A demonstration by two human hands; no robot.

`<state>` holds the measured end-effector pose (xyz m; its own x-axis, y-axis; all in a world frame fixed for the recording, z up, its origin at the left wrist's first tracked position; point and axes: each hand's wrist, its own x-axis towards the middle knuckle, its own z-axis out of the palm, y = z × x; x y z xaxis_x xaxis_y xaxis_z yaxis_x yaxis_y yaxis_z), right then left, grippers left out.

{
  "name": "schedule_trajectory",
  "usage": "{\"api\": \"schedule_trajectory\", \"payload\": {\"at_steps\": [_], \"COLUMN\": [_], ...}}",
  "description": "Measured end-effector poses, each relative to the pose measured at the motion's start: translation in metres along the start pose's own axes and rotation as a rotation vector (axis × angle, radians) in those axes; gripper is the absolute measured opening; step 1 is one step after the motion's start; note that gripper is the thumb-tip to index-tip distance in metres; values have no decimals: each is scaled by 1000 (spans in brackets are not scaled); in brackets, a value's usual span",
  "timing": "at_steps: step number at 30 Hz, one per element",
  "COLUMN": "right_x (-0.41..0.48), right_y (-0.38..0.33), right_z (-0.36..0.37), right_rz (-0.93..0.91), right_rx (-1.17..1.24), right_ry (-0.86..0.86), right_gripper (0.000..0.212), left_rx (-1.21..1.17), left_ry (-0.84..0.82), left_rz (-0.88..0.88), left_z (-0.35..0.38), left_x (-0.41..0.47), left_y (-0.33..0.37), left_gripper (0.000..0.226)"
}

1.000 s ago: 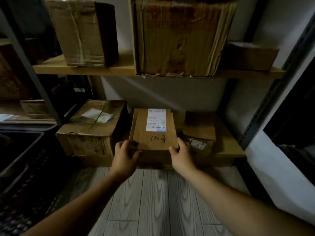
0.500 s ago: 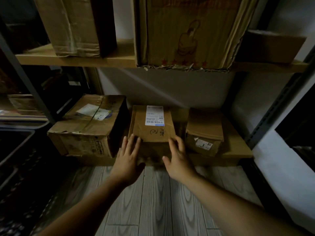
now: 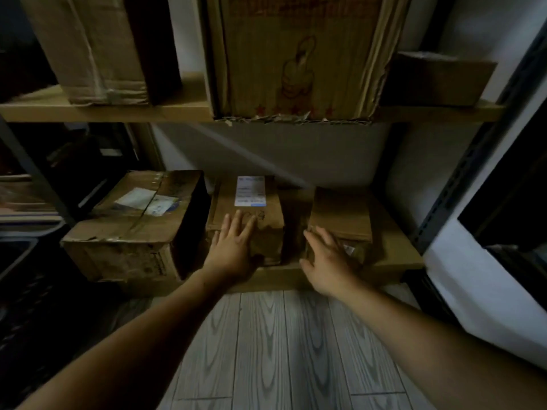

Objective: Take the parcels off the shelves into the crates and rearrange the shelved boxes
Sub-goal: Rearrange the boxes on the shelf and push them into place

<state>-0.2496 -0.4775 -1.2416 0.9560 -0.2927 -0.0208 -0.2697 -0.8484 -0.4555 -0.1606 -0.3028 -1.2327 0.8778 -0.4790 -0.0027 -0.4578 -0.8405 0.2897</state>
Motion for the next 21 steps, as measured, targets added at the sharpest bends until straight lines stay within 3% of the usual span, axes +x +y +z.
{"api": "schedule_trajectory", "payload": {"at_steps": [4,8,13,17,21], "right_x": [-1,4,8,6,2], "right_y": [37,69,90,97,101], "right_z": [-22,-29,-33,-29,-26], "right_rz": [112,248,295,259,333], "right_rx": [-93,-191,-50,199,347], "right_ry": [114,-7,-110,-47,71], "right_gripper": [64,80,74,46,11], "left_rx": [-52,-161,-447,-751,-714], "left_ry": [15,-7,-161,-230,-132], "left_rz": [121,199,-29,-197,-318], "left_z": [10,25,46,65,71], "left_x": [0,16,45,52,46], "left_y": [46,85,123,130,129], "left_gripper": [81,74,94,110,73]}}
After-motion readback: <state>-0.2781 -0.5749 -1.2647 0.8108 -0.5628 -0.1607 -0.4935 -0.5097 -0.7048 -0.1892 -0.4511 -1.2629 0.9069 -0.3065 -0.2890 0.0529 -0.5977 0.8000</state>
